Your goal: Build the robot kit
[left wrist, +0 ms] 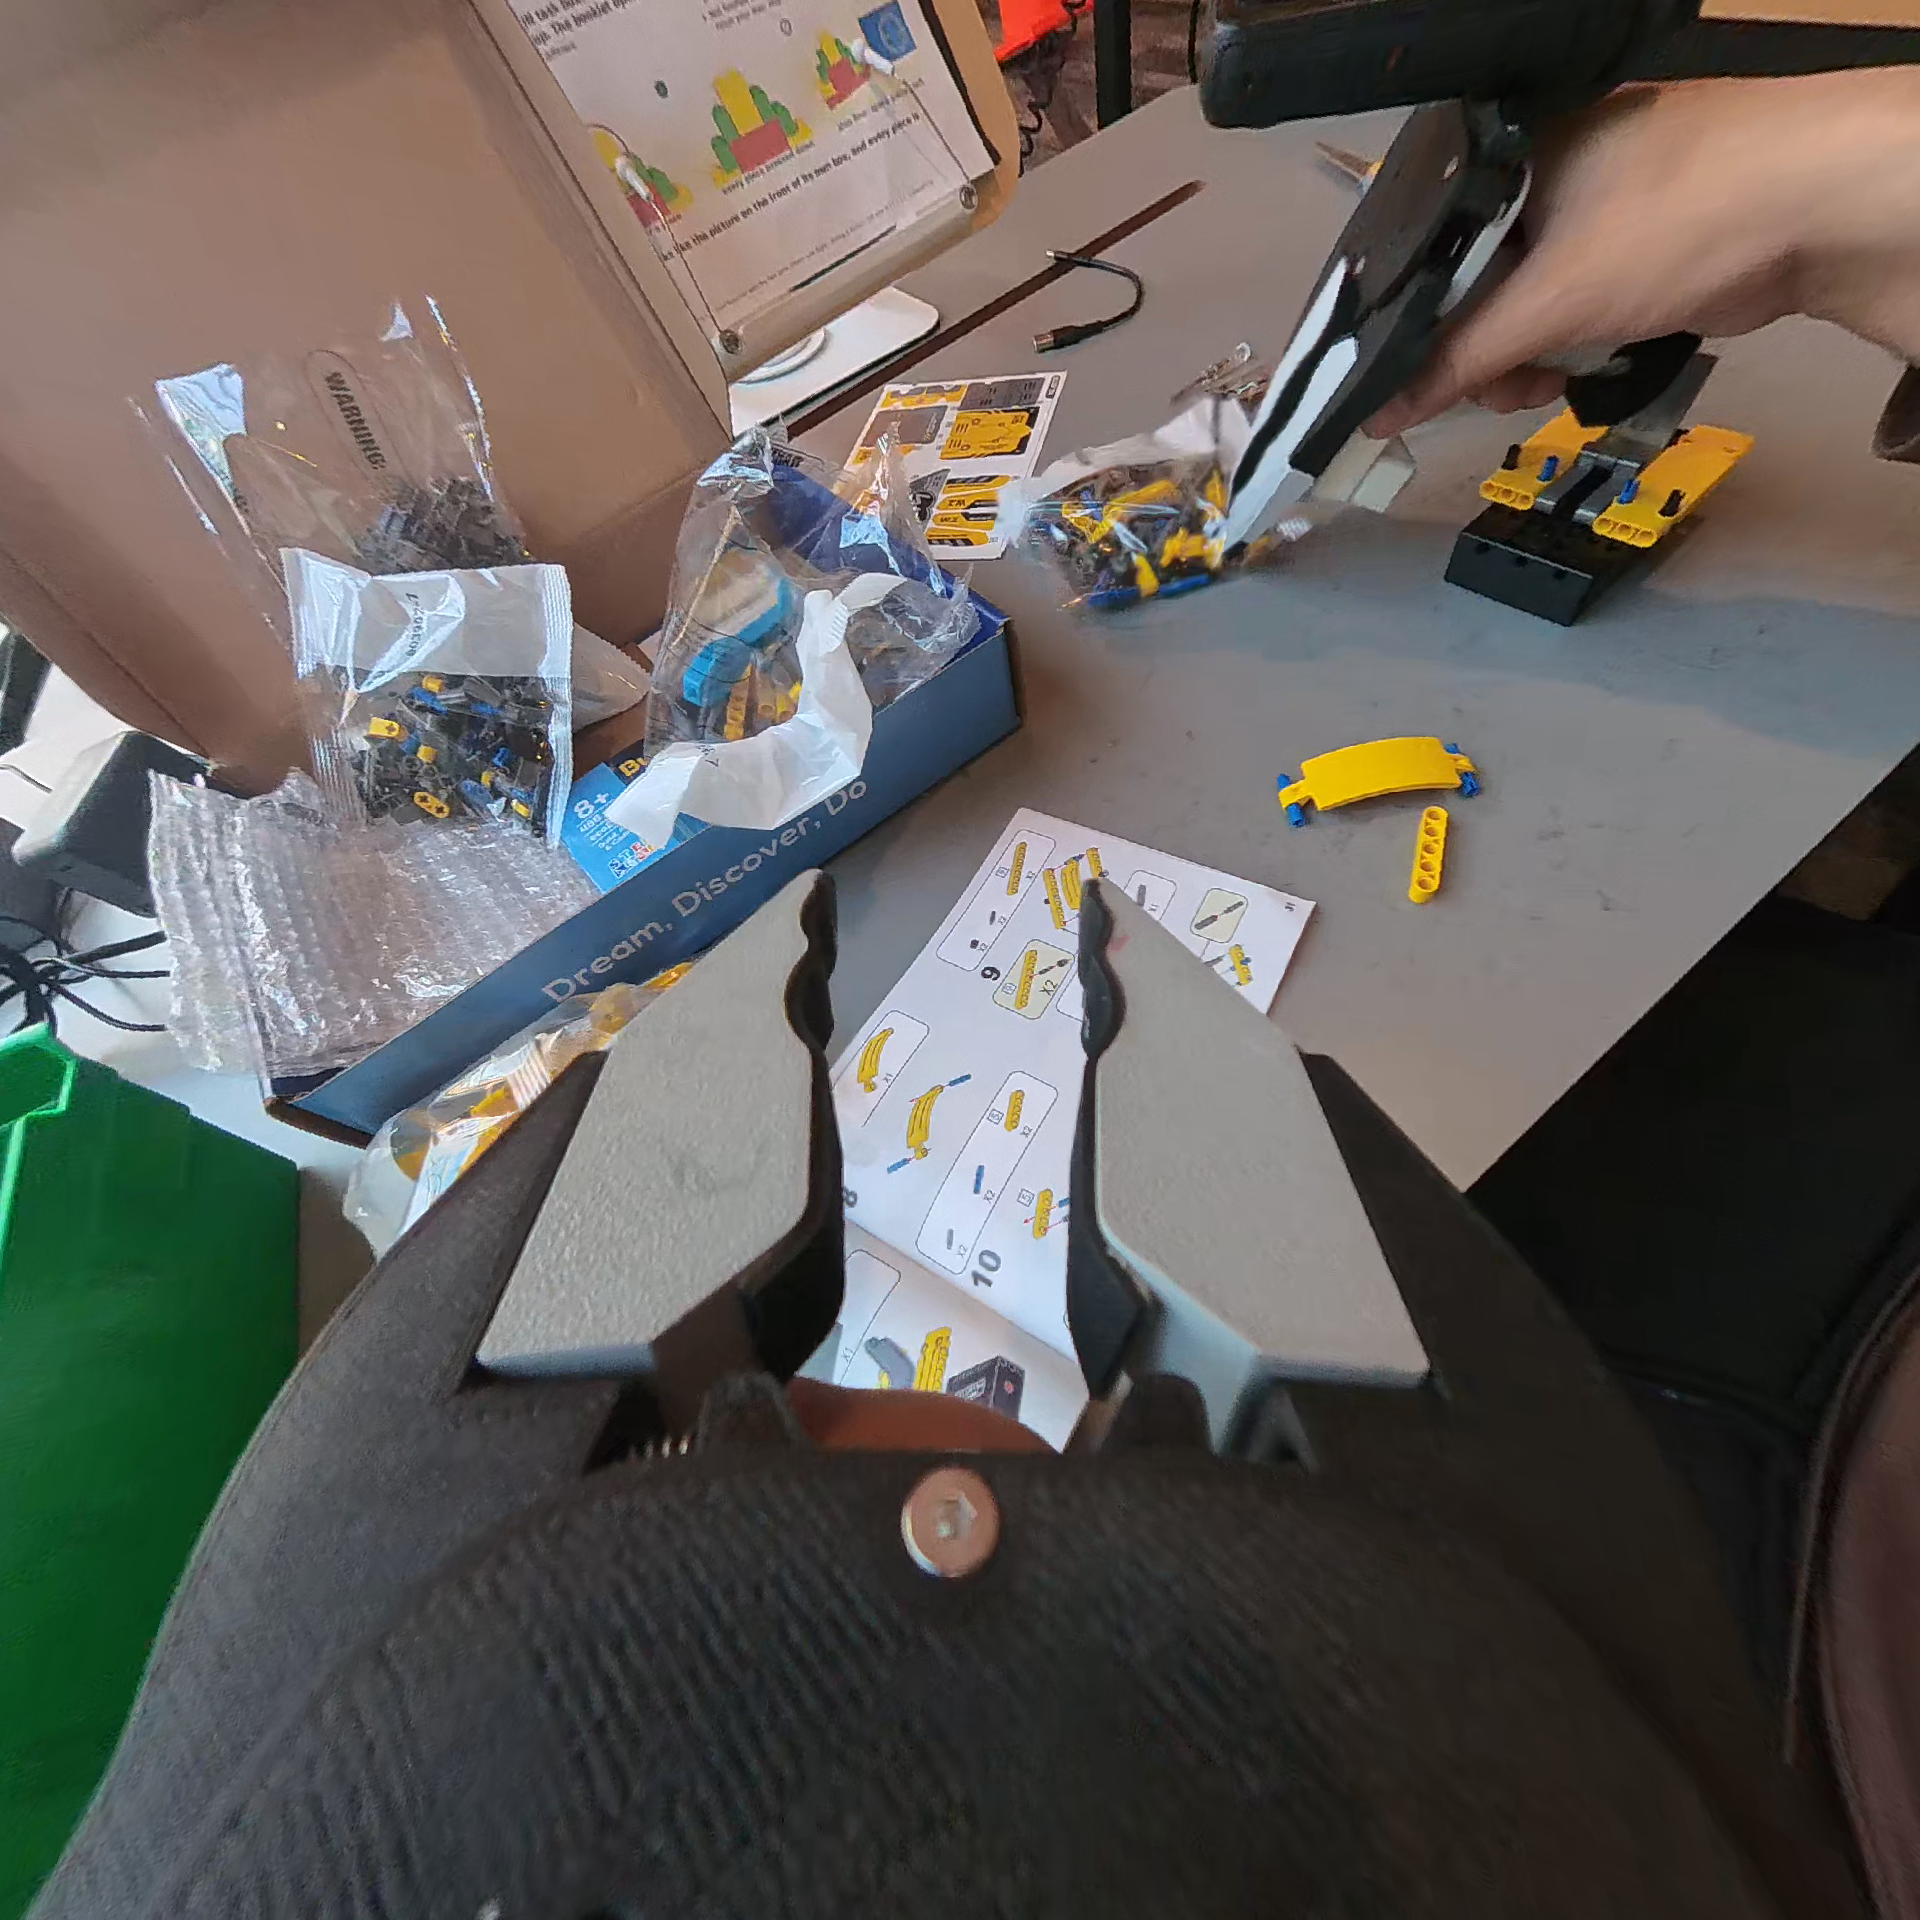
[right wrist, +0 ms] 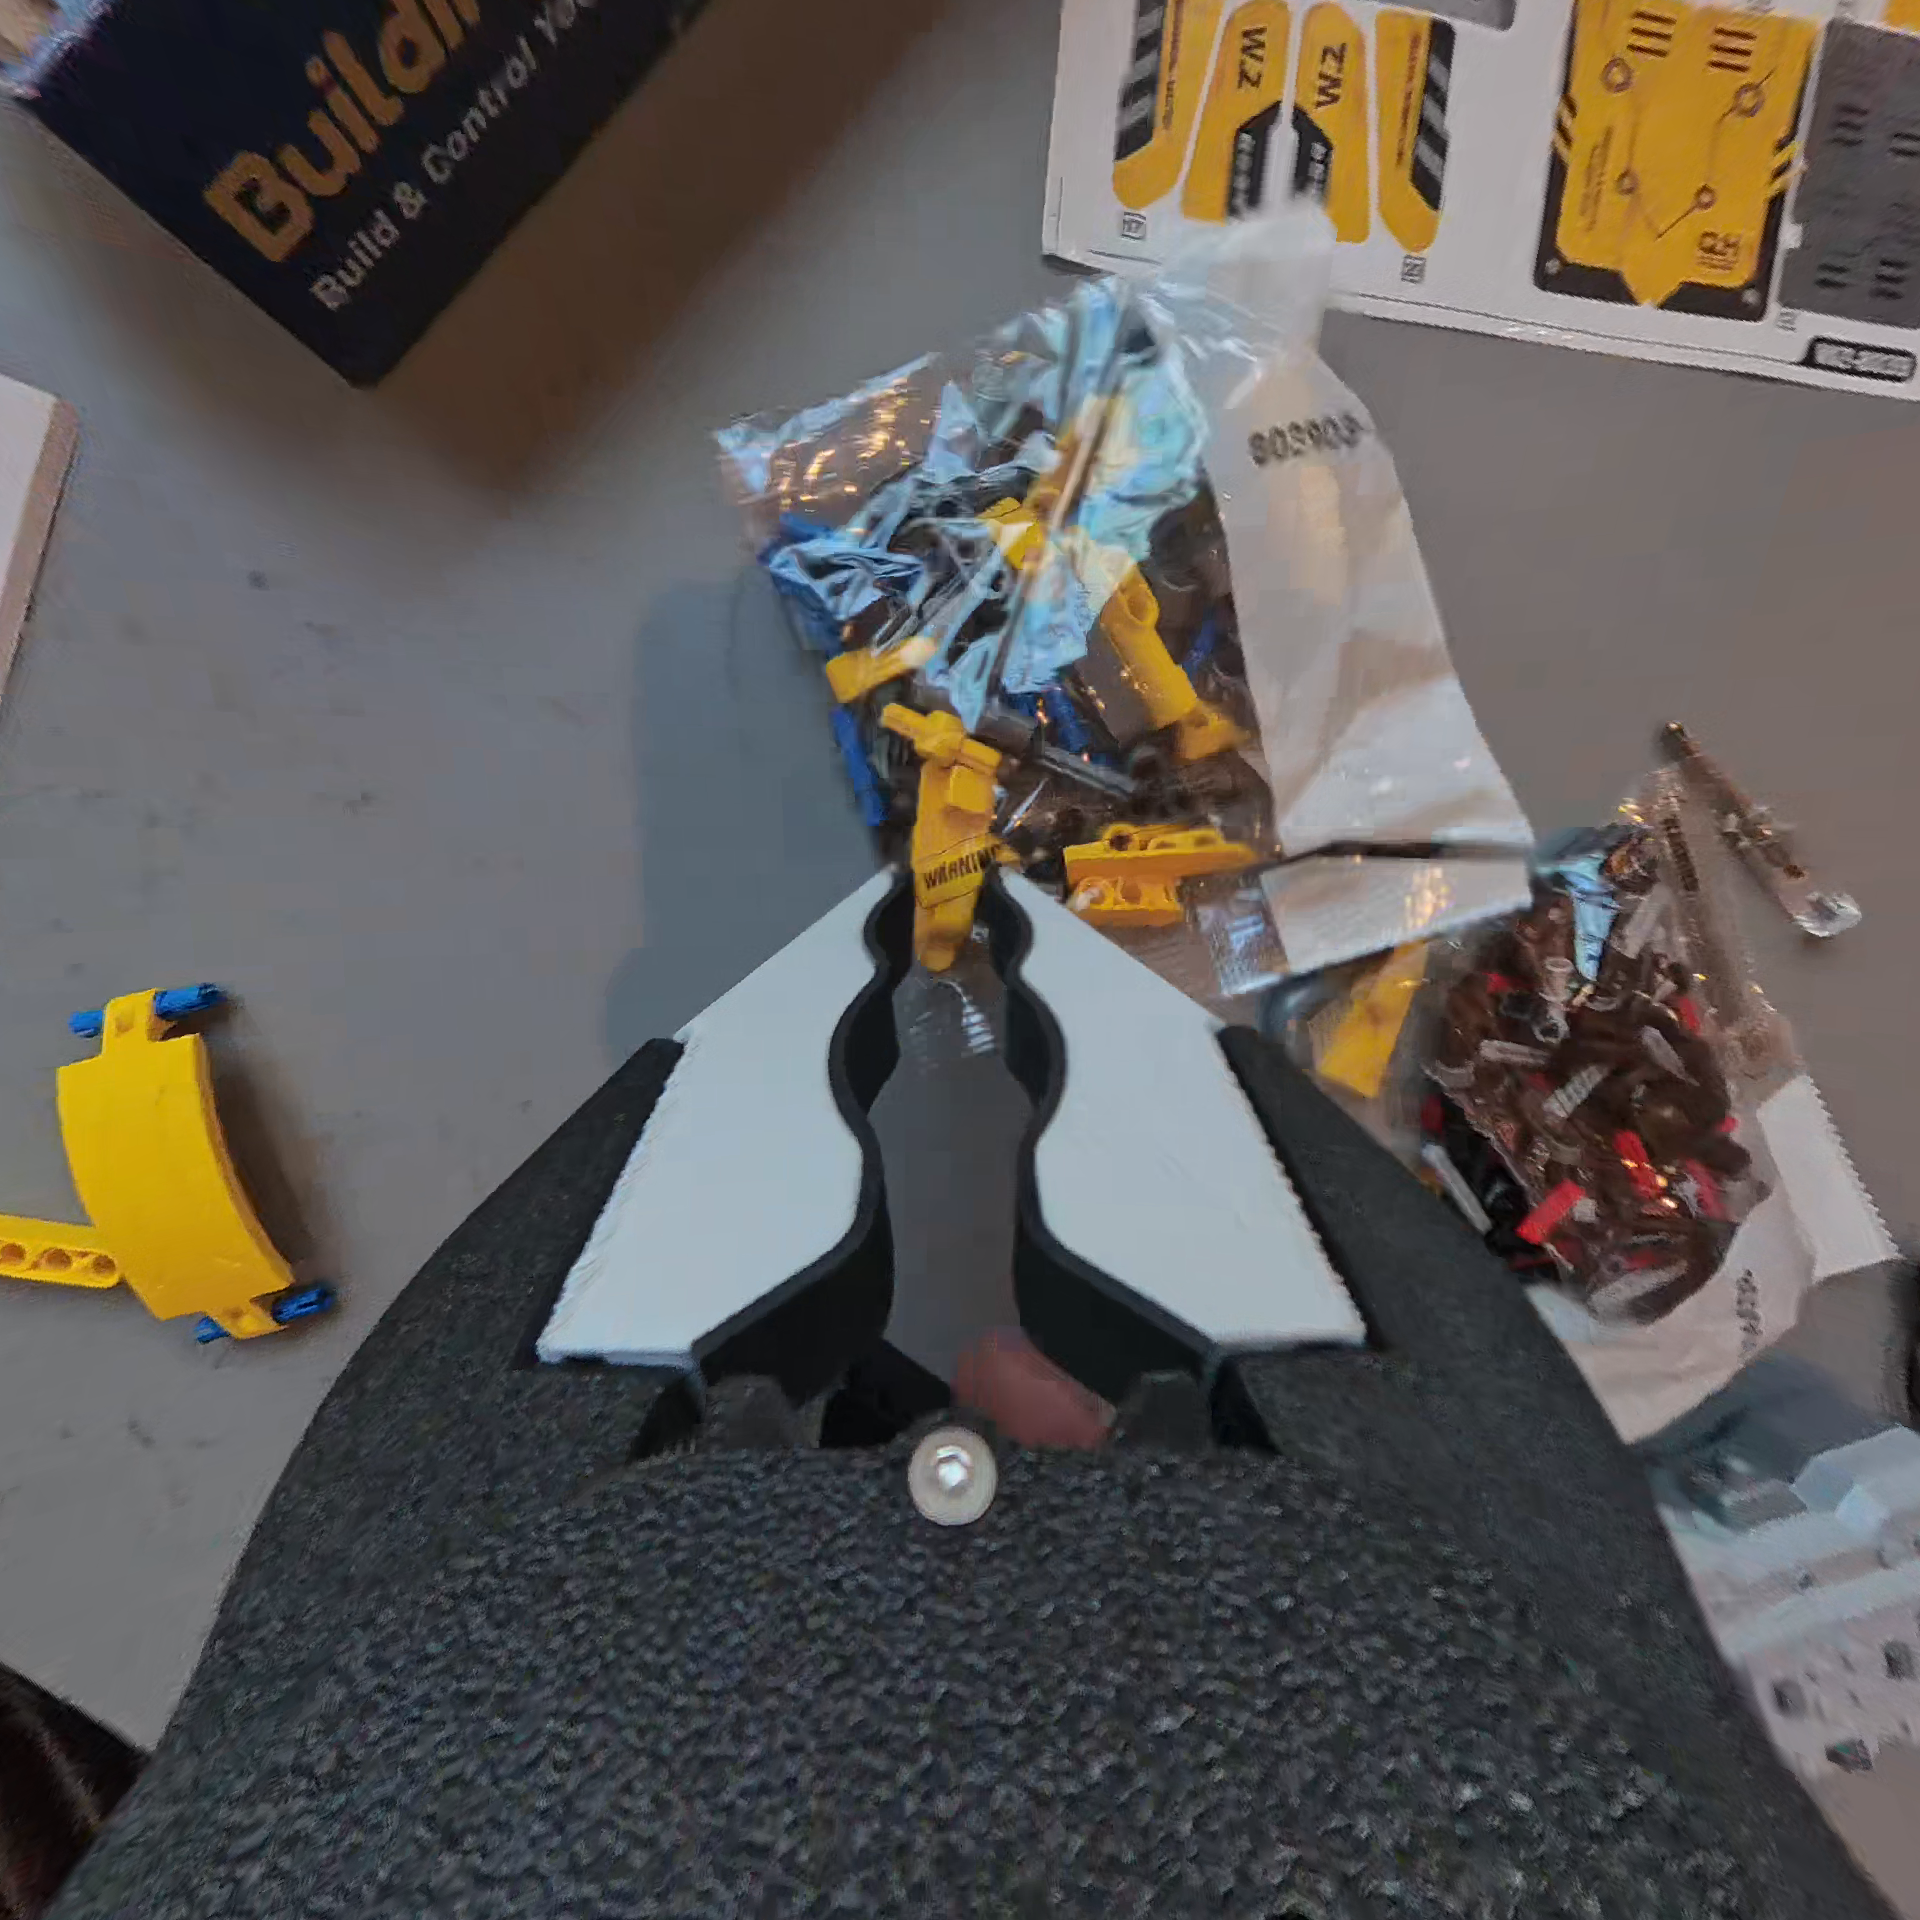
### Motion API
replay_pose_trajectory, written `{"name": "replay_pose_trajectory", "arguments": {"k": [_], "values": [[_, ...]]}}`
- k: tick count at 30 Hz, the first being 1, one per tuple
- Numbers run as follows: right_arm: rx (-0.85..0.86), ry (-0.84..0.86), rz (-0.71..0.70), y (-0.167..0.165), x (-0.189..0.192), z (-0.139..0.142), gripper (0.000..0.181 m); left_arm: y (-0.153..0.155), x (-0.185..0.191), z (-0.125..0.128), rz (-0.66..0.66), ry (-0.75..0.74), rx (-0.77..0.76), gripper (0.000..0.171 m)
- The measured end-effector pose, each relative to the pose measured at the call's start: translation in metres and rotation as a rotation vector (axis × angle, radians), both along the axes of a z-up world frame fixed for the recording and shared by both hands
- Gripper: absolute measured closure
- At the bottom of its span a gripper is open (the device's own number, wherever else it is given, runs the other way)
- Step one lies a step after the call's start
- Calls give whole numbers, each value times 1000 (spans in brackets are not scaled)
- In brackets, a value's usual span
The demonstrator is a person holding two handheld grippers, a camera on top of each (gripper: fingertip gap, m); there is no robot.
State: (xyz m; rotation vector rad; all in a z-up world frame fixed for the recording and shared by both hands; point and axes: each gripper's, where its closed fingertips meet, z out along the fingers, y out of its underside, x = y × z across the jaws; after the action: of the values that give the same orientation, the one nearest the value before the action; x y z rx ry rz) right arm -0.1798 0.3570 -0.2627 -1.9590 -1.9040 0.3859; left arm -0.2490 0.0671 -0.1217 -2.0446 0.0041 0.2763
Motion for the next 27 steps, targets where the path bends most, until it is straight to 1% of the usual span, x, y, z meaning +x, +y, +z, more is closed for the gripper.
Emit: {"name": "replay_pose_trajectory", "arguments": {"k": [2,4,6,8,10,12,14,16,18,20,22,23,24,26,27], "values": [[-90,41,55,-24,-4,6,176,-2,-1,2,3,0,9,128],[-177,80,128,-55,-5,13,178,-2,-1,3,0,-6,14,128],[-217,92,187,-81,-2,16,174,-1,-1,1,-4,-10,8,128],[-196,107,216,-94,4,20,165,0,2,-1,-8,-6,0,128],[-167,154,218,-98,11,31,162,2,5,-3,-12,7,-11,128],[-169,225,203,-97,20,47,162,5,10,-6,-25,16,-21,128],[-123,286,170,-85,28,62,171,10,17,-13,-45,12,-38,128],[-36,309,135,-67,36,67,181,22,29,-26,-77,-12,-62,128],[12,255,155,-60,45,61,177,38,42,-46,-105,-36,-94,129],[30,243,154,-55,47,59,177,52,58,-70,-138,-53,-147,129],[-36,240,182,-68,46,52,177,64,72,-92,-163,-58,-190,129],[-54,221,207,-75,46,46,177,68,77,-102,-175,-52,-212,129],[-32,199,224,-76,46,40,177,70,79,-110,-181,-39,-236,129],[36,158,223,-72,44,27,174,71,80,-124,-183,-24,-275,129],[36,151,214,-73,41,22,171,70,79,-130,-182,-26,-290,129]]}}
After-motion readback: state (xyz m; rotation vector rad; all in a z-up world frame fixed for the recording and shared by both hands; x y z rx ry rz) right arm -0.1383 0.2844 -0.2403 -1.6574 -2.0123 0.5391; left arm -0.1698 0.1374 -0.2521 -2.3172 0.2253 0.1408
